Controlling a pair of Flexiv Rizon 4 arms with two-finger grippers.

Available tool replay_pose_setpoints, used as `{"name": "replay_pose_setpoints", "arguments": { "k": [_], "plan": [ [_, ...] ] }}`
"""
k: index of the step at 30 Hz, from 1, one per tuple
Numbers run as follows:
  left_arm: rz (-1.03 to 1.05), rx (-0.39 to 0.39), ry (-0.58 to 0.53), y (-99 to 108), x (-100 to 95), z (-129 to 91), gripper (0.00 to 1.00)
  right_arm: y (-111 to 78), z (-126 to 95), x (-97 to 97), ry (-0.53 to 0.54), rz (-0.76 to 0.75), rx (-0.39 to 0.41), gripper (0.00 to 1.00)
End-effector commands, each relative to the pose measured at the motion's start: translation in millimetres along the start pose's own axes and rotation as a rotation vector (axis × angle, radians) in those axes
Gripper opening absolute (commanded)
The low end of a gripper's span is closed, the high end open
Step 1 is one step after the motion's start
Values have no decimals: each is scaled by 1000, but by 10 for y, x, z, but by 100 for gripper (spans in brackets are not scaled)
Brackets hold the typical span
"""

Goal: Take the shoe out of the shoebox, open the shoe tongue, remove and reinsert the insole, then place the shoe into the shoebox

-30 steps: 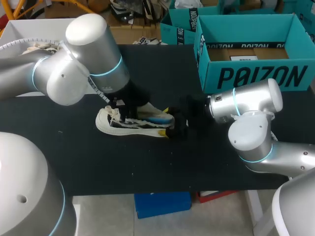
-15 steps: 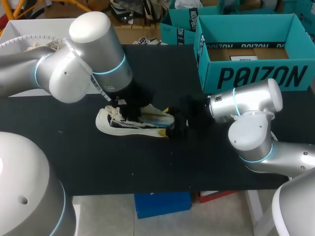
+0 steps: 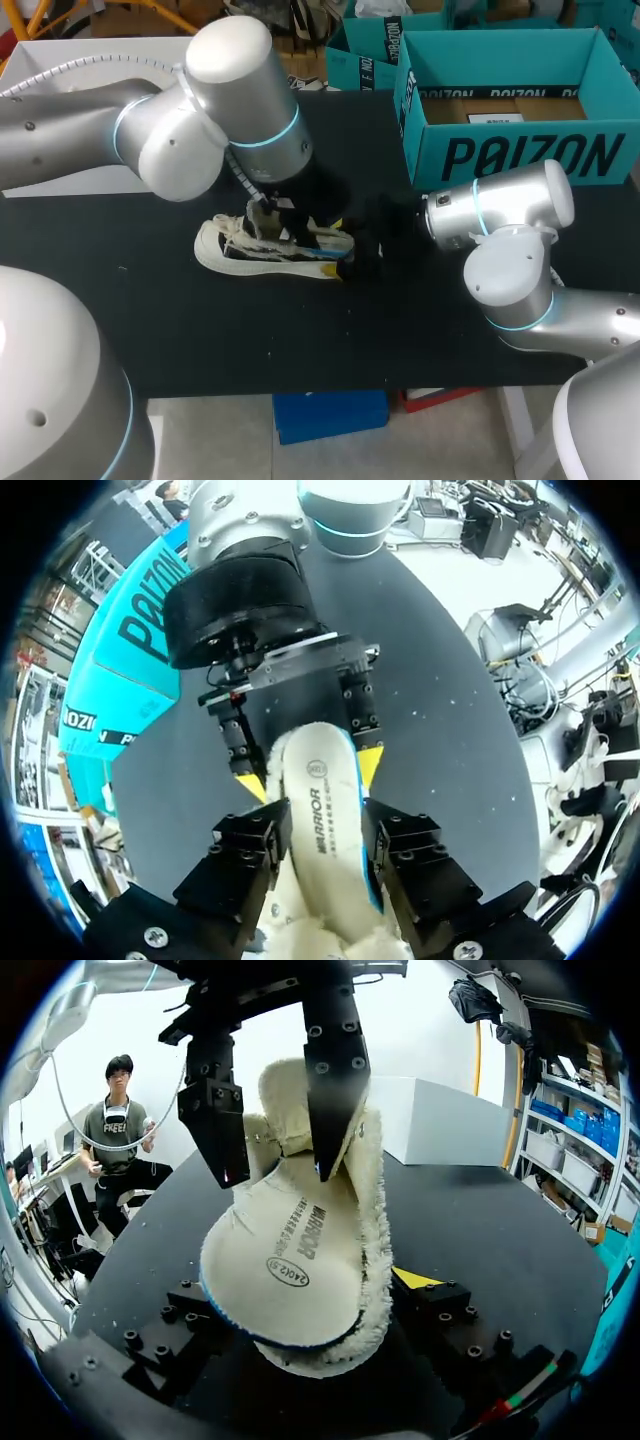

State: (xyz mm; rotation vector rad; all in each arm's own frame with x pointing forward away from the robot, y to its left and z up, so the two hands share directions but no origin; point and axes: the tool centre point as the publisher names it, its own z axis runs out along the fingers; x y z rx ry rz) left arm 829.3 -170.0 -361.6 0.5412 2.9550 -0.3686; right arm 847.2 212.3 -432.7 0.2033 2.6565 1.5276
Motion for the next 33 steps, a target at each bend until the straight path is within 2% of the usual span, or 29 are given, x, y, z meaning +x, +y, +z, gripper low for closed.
{"name": "replay_pose_setpoints", "arguments": {
  "k": [1, 8, 15, 21, 29, 33],
  "plan": [
    [15, 1, 6, -39, -18, 62, 42, -25, 31, -15, -2, 1, 1, 0],
    [24, -3, 24, -44, 41, 173, 47, -25, 31, -15, -2, 1, 1, 0],
    [30, -12, 26, -79, 68, 234, 45, -25, 31, -15, -2, 1, 1, 0],
    [18, -13, 28, -75, 7, 264, 43, -25, 31, -15, -2, 1, 1, 0],
    [2, -15, 26, -78, -55, 313, 27, -25, 31, -15, -2, 1, 1, 0],
    [-11, -17, 15, -84, -72, 313, 10, -25, 31, -15, -2, 1, 1, 0]
  ]
}}
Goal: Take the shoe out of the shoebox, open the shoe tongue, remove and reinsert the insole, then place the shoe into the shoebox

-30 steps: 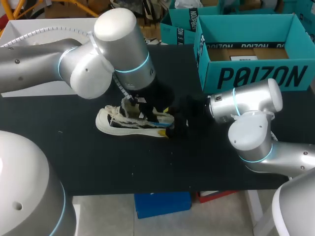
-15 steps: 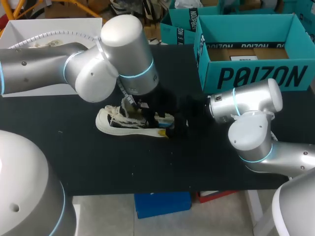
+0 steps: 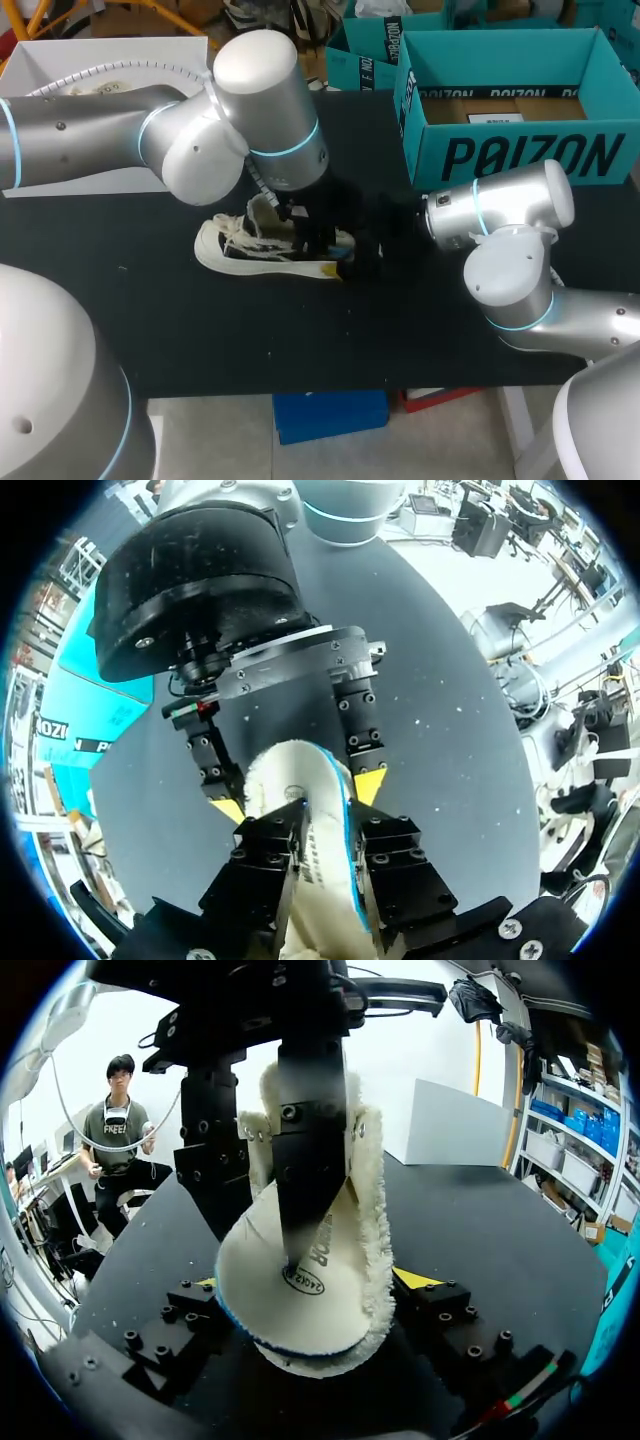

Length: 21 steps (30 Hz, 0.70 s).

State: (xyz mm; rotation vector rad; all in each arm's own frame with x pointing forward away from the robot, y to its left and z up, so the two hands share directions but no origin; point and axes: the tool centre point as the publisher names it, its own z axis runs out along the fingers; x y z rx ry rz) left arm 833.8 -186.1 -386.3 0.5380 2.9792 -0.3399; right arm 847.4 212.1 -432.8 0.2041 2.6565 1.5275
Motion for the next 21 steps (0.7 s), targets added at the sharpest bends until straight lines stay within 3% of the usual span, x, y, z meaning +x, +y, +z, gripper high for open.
{"name": "replay_pose_setpoints", "arguments": {
  "k": [1, 3, 11, 21],
  "plan": [
    [-11, -2, -11, -6, -20, 27, 8, -24, 32, -13, -2, 1, 1, 0],
    [-18, -6, -15, -4, -31, 24, 0, -24, 32, -13, -2, 1, 1, 0],
    [-26, 5, -26, 8, 25, -114, 0, -24, 32, -13, -2, 1, 1, 0],
    [1, 164, 32, -30, 181, -470, 0, -24, 32, -13, -2, 1, 1, 0]
  ]
}}
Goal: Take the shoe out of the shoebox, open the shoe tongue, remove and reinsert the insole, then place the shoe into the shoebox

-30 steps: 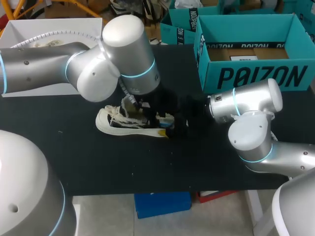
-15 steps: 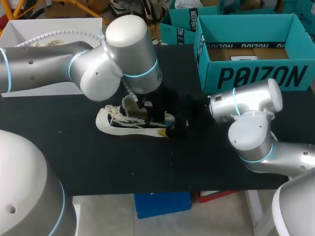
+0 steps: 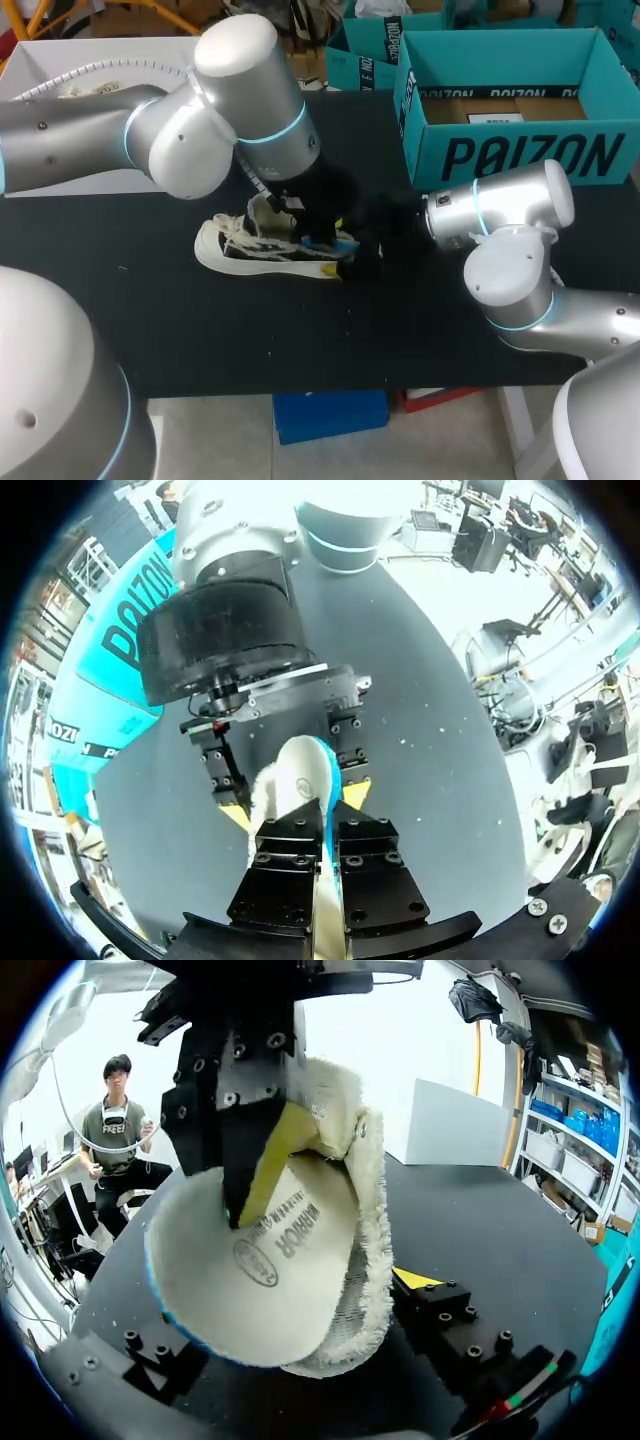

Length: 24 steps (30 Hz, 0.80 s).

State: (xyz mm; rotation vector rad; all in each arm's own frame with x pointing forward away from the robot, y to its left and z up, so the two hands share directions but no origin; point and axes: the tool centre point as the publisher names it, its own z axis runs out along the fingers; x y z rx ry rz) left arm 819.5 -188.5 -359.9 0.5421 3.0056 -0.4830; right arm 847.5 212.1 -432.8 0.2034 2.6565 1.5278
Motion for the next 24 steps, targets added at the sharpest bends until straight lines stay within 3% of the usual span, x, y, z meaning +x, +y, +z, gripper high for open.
{"name": "replay_pose_setpoints", "arguments": {
  "k": [1, 15, 24],
  "plan": [
    [15, 87, 11, 59, 111, -271, 0, -24, 31, -13, -2, 1, 1, 0],
    [90, 348, -4, -479, 251, -1124, 0, -24, 31, -13, -2, 1, 1, 0],
    [182, 702, 79, -737, 259, -1605, 0, -24, 31, -13, -2, 1, 1, 0]
  ]
}}
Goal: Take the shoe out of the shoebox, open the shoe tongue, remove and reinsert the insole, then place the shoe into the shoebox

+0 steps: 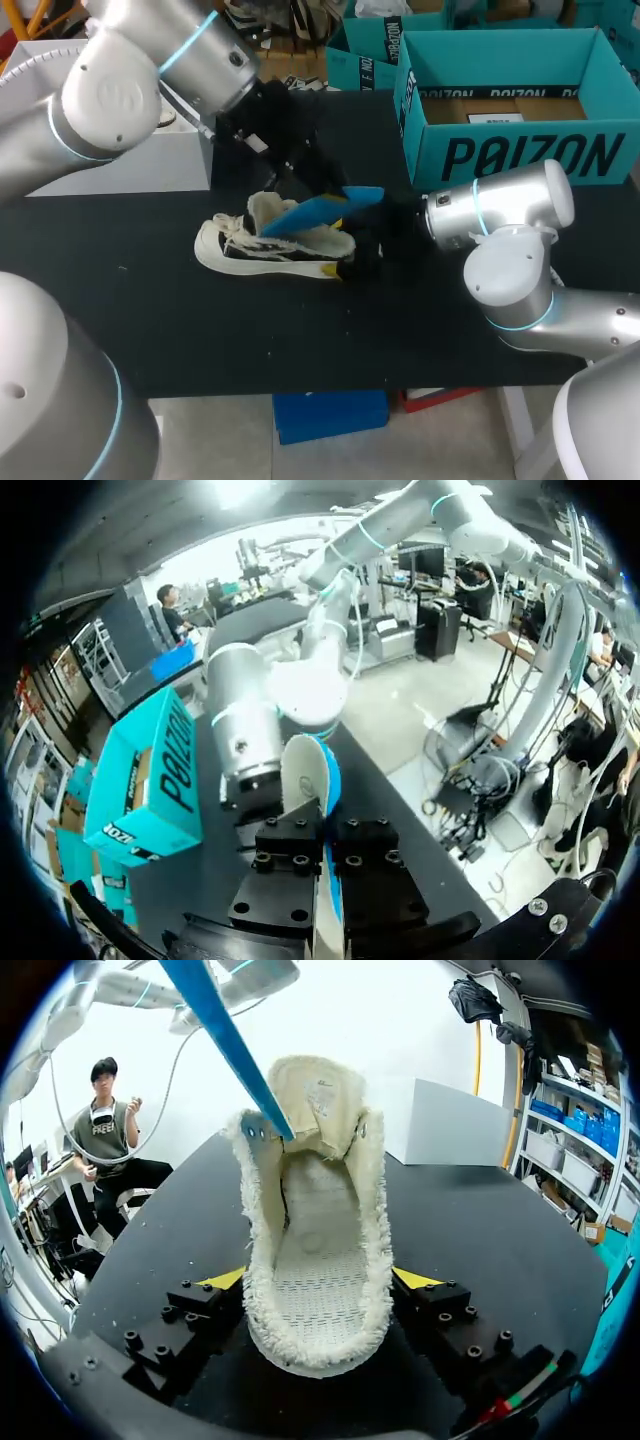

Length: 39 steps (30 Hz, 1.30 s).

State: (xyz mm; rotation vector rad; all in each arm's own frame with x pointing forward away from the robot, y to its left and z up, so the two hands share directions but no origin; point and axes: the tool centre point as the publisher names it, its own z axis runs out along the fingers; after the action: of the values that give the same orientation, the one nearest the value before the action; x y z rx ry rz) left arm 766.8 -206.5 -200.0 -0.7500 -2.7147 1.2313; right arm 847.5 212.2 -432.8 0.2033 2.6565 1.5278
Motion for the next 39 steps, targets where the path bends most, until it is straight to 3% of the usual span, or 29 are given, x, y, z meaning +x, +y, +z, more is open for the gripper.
{"name": "replay_pose_setpoints", "arguments": {
  "k": [1, 7, 9, 28, 30, 32, 39],
  "plan": [
    [48, 197, 34, -47, 5, -198, 0, -24, 31, -13, -2, 1, 1, 0],
    [96, 381, 88, -235, 34, -350, 0, -24, 31, -13, -2, 1, 1, 0],
    [110, 479, 162, -254, 39, -375, 0, -24, 31, -13, -2, 1, 1, 0],
    [110, 479, 162, -254, 39, -375, 0, -24, 31, -13, -2, 1, 1, 0],
    [43, 539, 142, -198, 58, -427, 0, -24, 31, -13, -2, 1, 1, 0],
    [-26, 654, 128, -190, 56, -498, 0, -24, 31, -13, -2, 1, 1, 0],
    [-166, 829, 102, -217, -26, -693, 0, -24, 31, -13, -2, 1, 1, 0]
  ]
}}
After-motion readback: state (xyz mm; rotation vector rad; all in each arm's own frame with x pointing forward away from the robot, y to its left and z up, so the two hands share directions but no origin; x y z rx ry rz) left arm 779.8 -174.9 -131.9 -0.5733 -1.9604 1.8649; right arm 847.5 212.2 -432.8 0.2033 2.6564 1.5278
